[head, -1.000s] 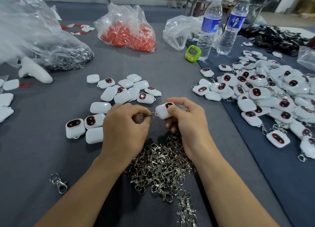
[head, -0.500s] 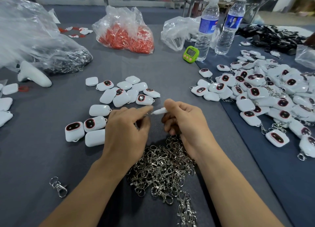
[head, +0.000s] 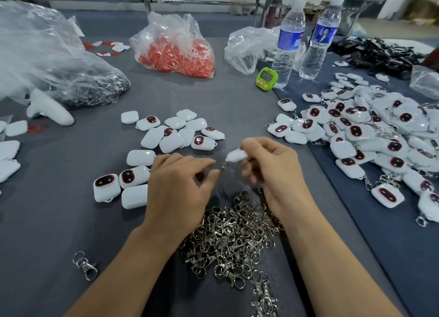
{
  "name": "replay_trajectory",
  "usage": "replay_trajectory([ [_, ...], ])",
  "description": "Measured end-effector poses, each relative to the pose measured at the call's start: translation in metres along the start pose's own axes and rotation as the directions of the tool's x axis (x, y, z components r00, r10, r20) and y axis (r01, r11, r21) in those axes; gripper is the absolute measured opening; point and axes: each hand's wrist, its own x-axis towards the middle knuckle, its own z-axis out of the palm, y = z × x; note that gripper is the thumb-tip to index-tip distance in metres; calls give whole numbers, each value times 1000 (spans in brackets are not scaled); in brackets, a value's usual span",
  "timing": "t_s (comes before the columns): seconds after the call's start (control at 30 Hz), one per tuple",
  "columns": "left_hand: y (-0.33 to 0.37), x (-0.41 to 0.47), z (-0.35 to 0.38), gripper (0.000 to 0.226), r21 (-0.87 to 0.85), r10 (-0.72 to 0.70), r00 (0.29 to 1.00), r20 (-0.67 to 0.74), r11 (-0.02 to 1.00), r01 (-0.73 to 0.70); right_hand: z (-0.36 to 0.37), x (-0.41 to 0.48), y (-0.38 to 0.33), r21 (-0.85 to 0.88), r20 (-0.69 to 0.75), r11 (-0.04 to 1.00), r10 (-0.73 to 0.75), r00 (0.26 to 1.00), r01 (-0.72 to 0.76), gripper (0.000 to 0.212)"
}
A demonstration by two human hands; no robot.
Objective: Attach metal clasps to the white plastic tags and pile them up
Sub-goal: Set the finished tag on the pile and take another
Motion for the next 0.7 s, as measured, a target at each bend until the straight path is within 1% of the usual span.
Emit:
replay_trajectory([
  [0.03,-1,0,0,16,18,-45,999,-2,999,45,-4,1,-5,197,16,980,16,1000,-19,3],
  [0.07,-2,0,0,16,40,-81,997,-3,996,81,-11,2,-11,436,41,898,35,999,-49,13],
  [0.1,-3,0,1,16,70,-113,994,-1,991,113,-20,2,-16,640,86,764,26,996,-75,25],
  [0.13,-3,0,1,17,106,-139,990,3,985,138,-31,4,-19,759,105,646,4,994,-83,38],
  [0.17,-4,0,2,18,146,-160,987,6,977,158,-38,4,-22,806,121,584,-10,993,-93,52],
  [0.2,-4,-1,3,20,184,-178,984,6,967,174,-42,4,-23,813,129,573,-11,992,-100,63],
  [0.23,-5,-2,4,24,220,-193,981,7,957,187,-43,5,-22,791,124,603,3,992,-101,67],
  [0.33,-7,-1,3,35,318,-243,970,22,921,224,-35,5,-17,657,56,749,58,997,-81,61],
  [0.4,-9,1,0,47,383,-311,948,68,886,262,-28,5,-15,589,22,805,66,998,-67,63],
  [0.47,-12,3,-2,55,411,-370,922,113,862,296,-24,4,-15,546,16,835,72,997,-69,61],
  [0.53,-10,3,-3,56,377,-379,915,138,874,305,-22,3,-15,521,20,850,83,996,-81,54],
  [0.57,-9,2,-3,55,340,-366,919,148,891,300,-21,2,-14,509,27,855,92,995,-93,47],
  [0.63,-5,1,-2,52,233,-312,936,166,934,270,-20,2,-12,484,47,867,109,993,-118,28],
  [0.7,-2,-1,0,55,137,-237,953,190,967,213,-17,0,-11,459,67,878,116,991,-134,22],
])
